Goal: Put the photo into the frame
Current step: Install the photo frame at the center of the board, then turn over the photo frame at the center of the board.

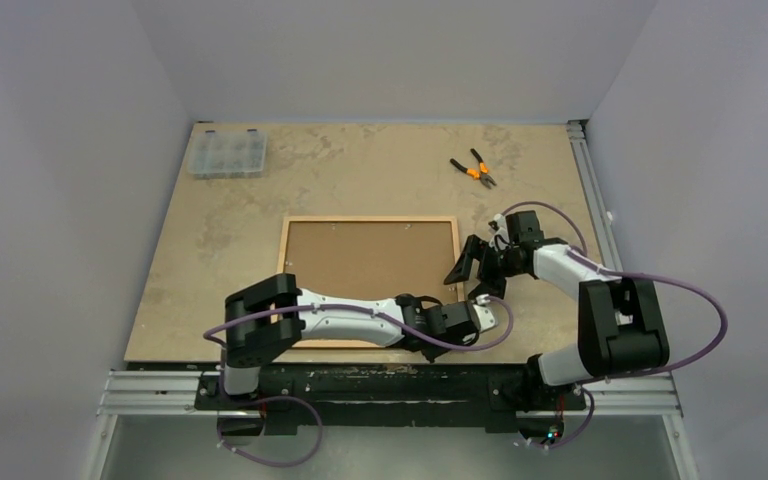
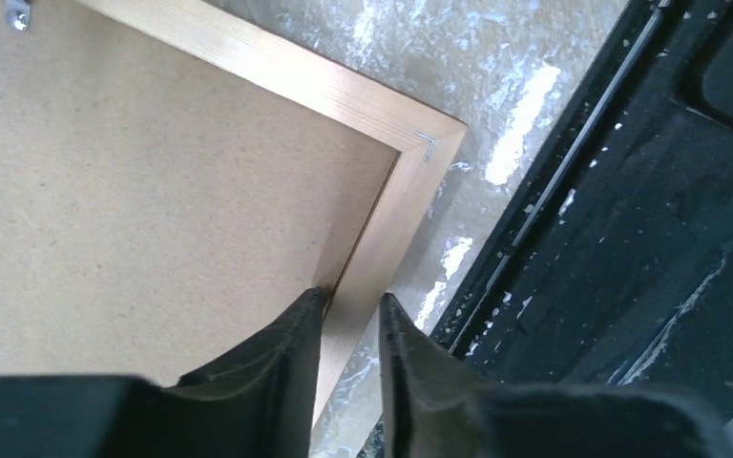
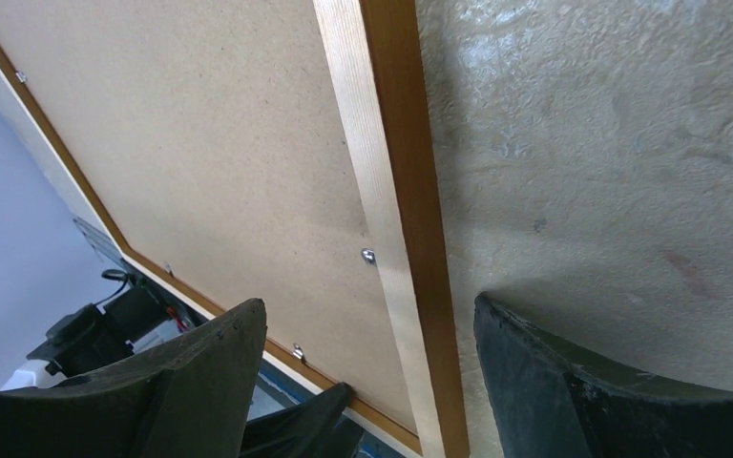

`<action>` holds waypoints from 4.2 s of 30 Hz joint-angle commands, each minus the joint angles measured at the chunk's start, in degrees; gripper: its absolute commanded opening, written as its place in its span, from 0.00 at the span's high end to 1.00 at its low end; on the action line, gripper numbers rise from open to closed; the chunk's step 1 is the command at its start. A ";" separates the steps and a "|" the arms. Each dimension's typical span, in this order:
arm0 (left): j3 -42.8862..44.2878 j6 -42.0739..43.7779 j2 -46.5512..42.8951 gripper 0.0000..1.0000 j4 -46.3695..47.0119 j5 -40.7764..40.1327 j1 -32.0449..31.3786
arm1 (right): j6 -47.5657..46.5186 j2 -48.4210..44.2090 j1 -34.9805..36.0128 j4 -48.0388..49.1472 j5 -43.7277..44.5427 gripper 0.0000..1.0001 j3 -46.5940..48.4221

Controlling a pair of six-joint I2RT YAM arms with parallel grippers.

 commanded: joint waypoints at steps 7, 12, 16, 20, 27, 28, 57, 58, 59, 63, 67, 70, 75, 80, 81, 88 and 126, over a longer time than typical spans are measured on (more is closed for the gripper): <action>1.46 0.09 -0.84 1.00 0.73 0.29 1.78 | -0.42 2.78 -0.61 3.50 -2.46 0.21 -3.18; 1.35 -0.10 -3.40 1.00 -0.21 -0.58 2.16 | 0.21 3.64 -0.95 5.67 -4.71 0.22 -4.49; 1.28 0.05 -6.04 1.00 -1.06 -1.47 2.23 | 0.26 4.43 -1.17 6.71 -5.92 0.22 -5.13; 1.74 0.32 -8.04 1.00 -2.35 -2.40 2.25 | 0.41 4.98 -1.19 8.11 -7.90 0.23 -5.94; 2.64 0.60 -10.13 1.00 -3.71 -3.08 2.25 | 2.22 6.81 -1.15 14.01 -14.60 0.25 -8.88; 2.82 0.60 -10.07 1.00 -3.95 -3.14 2.24 | 3.12 6.93 -1.18 15.49 -15.99 0.26 -9.51; 3.47 0.66 -23.55 0.14 -10.45 -11.10 2.79 | 18.75 -6.26 -1.16 16.16 -24.64 1.00 -5.85; 3.47 1.41 -24.43 0.13 -10.94 -11.10 2.80 | 19.63 -6.86 -1.20 15.13 -24.62 1.00 -5.02; 3.40 2.40 -25.17 0.12 -11.45 -11.23 2.78 | 20.47 -7.39 -1.15 14.31 -24.69 1.00 -4.16; 3.15 5.31 -27.22 0.12 -14.32 -12.17 2.46 | 23.74 -8.88 -1.17 12.53 -26.13 1.00 -1.95; 1.86 7.02 -28.61 0.13 -15.91 -13.45 1.72 | 28.63 -10.44 -1.22 13.93 -27.60 1.00 -1.63; 0.66 7.68 -29.59 0.14 -15.86 -13.54 0.80 | 31.58 -11.49 -1.23 15.32 -28.49 1.00 -1.76; -2.26 7.74 -29.38 0.17 -14.05 -18.05 -0.98 | 34.99 -13.83 -1.35 15.92 -28.72 1.00 -1.22; -5.73 7.55 -28.02 0.21 -9.64 -26.60 -2.03 | 36.86 -16.50 -1.26 14.87 -29.10 1.00 0.24; -6.19 7.41 -27.58 0.22 -8.85 -28.65 -2.12 | 36.97 -17.01 -1.26 14.40 -29.02 1.00 0.61; -6.65 7.03 -23.33 0.31 -5.90 -39.67 -2.32 | 37.58 -19.58 -1.30 12.26 -29.10 1.00 1.58; 0.32 3.07 -33.43 1.00 -17.66 -39.04 -2.39 | 2.67 -23.47 -1.36 -13.23 -3.70 0.20 26.68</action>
